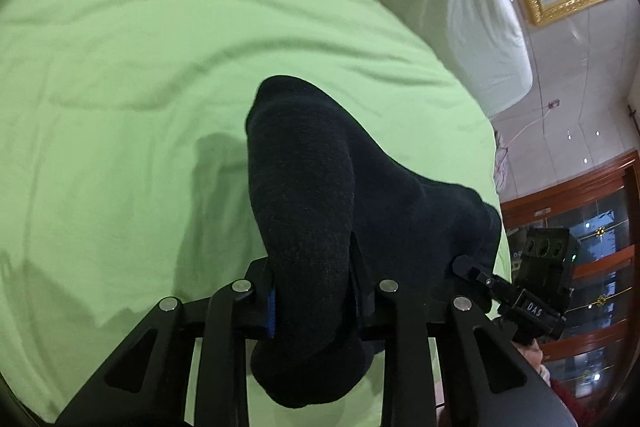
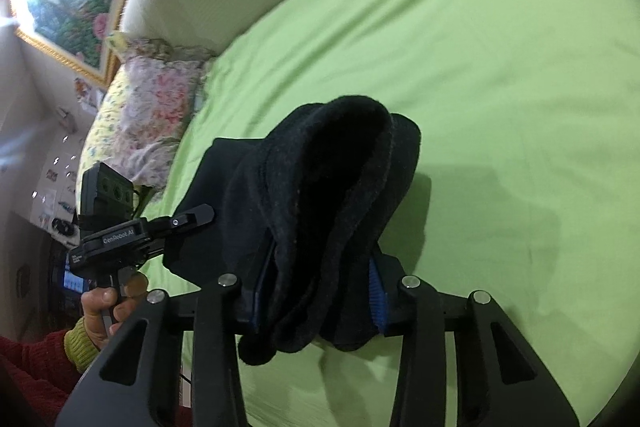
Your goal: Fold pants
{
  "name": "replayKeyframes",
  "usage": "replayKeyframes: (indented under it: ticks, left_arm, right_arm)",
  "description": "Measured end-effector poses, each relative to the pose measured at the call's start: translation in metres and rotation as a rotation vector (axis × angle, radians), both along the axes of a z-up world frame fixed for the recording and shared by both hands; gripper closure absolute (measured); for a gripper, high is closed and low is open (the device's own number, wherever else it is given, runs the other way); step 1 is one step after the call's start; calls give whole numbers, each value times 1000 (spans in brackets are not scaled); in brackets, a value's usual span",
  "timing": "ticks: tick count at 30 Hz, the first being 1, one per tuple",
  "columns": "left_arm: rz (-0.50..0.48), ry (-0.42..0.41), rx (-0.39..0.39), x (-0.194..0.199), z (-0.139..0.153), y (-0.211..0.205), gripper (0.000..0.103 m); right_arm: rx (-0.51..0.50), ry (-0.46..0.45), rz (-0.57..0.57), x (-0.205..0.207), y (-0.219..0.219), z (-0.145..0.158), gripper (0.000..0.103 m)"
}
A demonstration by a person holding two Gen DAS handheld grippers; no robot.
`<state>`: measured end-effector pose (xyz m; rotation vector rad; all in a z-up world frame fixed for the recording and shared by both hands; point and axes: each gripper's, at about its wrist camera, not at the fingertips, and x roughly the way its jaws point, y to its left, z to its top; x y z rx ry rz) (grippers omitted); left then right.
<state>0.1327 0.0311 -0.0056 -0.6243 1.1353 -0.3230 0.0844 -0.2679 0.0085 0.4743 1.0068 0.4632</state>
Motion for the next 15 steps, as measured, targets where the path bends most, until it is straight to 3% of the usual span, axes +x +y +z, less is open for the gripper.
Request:
replayKeyframes:
  ticks: [7, 15]
  left_arm:
    - [80, -67, 12, 6, 28, 34, 77]
    - [169, -77, 77, 28, 31, 73, 77]
  right_arm:
    - [-32, -64, 98, 50, 33, 24, 62]
    - [-76, -66, 178, 101, 69, 23, 62]
